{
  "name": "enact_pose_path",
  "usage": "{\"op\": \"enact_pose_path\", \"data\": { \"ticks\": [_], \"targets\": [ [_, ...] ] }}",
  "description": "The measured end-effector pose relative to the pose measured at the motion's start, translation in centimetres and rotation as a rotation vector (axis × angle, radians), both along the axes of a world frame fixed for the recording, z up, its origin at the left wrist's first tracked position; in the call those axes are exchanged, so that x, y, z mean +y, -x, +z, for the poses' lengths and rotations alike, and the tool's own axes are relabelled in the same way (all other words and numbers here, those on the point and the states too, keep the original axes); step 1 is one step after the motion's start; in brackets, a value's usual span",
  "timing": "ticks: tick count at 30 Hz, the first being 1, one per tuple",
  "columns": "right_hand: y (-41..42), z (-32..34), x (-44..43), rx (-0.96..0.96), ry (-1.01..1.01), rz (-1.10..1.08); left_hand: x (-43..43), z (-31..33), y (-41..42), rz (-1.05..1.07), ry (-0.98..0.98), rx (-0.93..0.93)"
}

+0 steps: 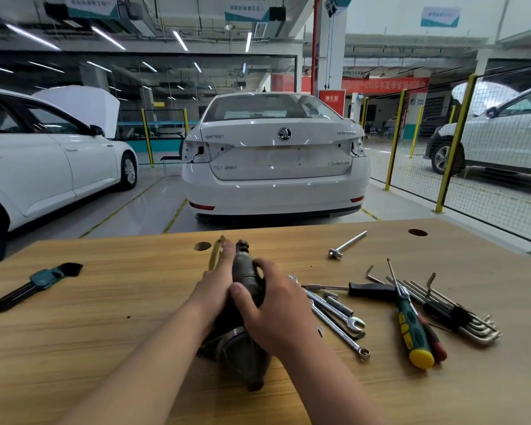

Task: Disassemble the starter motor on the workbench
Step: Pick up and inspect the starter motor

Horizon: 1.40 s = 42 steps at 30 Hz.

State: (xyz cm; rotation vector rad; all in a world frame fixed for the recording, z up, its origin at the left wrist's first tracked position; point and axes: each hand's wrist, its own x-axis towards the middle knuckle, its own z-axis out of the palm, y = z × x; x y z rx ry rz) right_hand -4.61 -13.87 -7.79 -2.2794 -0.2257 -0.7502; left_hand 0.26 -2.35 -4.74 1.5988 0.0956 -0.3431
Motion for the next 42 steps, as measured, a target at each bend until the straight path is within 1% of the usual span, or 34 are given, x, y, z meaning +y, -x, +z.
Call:
{"op": "enact_pose_path", "data": {
  "ticks": [1,3,6,9,12,13,16,18,19,21,24,26,28,30,35,42],
  "targets": [
    [0.1,-0.1,0.0,0.008,0.023,0.022,0.0,0.1,0.3,-0.042,0.104,0.070],
    [0.1,-0.1,0.0,0.012,0.022,0.049,0.0,0.1,0.3,-0.077,0.189,0.085],
    [-0.1,-0.2,-0.7,0.048,-0.051,0.067,-0.3,-0.2,-0.8,-0.068,0.185,0.096],
    [-0.4,-0.6,-1.4,0.111,-0.065,0.099,-0.7,0.0,-1.5,-0.041,0.199,0.085],
    [-0.4,-0.9,-2.3,0.153,-0.015,0.119,-1.1,0.3,-1.9,0.000,0.133,0.050],
    [-0.4,-0.9,-2.7,0.173,0.014,0.111,-1.3,0.4,-2.1,0.032,0.070,0.019],
    [0.0,-1.0,-4.4,0.190,0.030,0.059,-2.3,1.0,-2.0,0.114,-0.219,-0.143],
    [0.4,-1.0,-5.7,0.182,0.019,0.028,-3.1,1.4,-1.8,0.115,-0.286,-0.209],
    [0.5,-1.0,-6.4,0.171,0.006,-0.001,-3.4,1.6,-1.8,0.111,-0.293,-0.220],
    [0.4,-1.2,-8.3,0.166,-0.007,-0.156,-3.9,2.0,-1.8,0.097,-0.292,-0.216],
    [-0.3,-1.4,-11.8,0.292,-0.060,-0.432,-3.9,2.2,-1.9,0.080,-0.304,-0.205],
    [-1.1,-1.8,-13.4,0.376,-0.035,-0.508,-3.8,2.1,-2.0,0.067,-0.311,-0.207],
    [-1.6,-1.9,-13.9,0.405,-0.030,-0.512,-3.7,1.8,-2.2,0.066,-0.323,-0.217],
    [-2.3,-1.9,-14.1,0.430,0.021,-0.494,-3.6,1.5,-2.5,0.069,-0.340,-0.239],
    [-3.7,-2.0,-13.7,0.569,0.326,-0.402,-3.4,1.1,-2.6,0.073,-0.338,-0.291],
    [-4.6,-1.5,-12.7,0.632,0.491,-0.372,-3.5,0.6,-2.5,0.106,-0.276,-0.329]
  ]
}}
